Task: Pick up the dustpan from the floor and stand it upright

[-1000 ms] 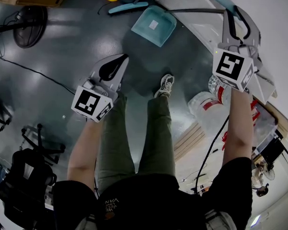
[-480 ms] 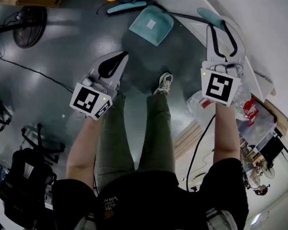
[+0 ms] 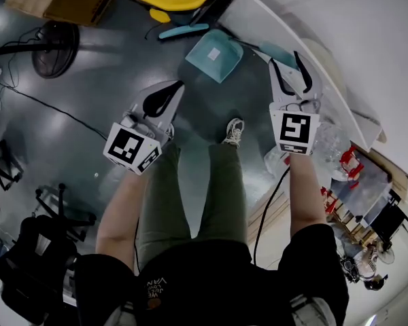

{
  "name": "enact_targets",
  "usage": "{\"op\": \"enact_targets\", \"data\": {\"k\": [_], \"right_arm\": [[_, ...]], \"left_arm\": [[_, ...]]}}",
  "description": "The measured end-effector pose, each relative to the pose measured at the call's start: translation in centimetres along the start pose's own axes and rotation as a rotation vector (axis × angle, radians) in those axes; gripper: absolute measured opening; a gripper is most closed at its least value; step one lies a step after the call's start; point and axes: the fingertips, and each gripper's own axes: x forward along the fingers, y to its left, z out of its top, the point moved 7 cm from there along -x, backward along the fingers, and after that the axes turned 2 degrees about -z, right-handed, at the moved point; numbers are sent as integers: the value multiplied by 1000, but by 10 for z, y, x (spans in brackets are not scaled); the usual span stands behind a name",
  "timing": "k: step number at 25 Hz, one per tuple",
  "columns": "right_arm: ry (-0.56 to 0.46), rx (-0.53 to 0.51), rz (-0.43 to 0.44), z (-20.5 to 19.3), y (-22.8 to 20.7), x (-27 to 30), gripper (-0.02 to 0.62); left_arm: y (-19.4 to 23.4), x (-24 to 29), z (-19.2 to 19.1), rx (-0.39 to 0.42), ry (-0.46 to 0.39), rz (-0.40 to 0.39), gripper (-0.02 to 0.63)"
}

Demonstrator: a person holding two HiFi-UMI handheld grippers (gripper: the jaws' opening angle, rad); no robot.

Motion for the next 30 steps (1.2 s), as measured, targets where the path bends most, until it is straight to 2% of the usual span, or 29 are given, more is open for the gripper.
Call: {"op": "enact_targets", "data": {"k": [5, 11, 18, 30], "right_arm": [[3, 81, -20, 8, -3, -18, 207], [-42, 251, -90, 31, -17, -51, 206], [-81, 416, -134, 55, -18, -98, 206], [-163, 548, -202, 99, -18, -190, 202]], "left_arm": [[-12, -6, 26, 16, -15, -5, 54], [-34, -10, 57, 37, -26, -31, 54], [-57, -13, 99, 85, -39, -102, 54], [-98, -47, 151, 165, -29, -191, 55]]}}
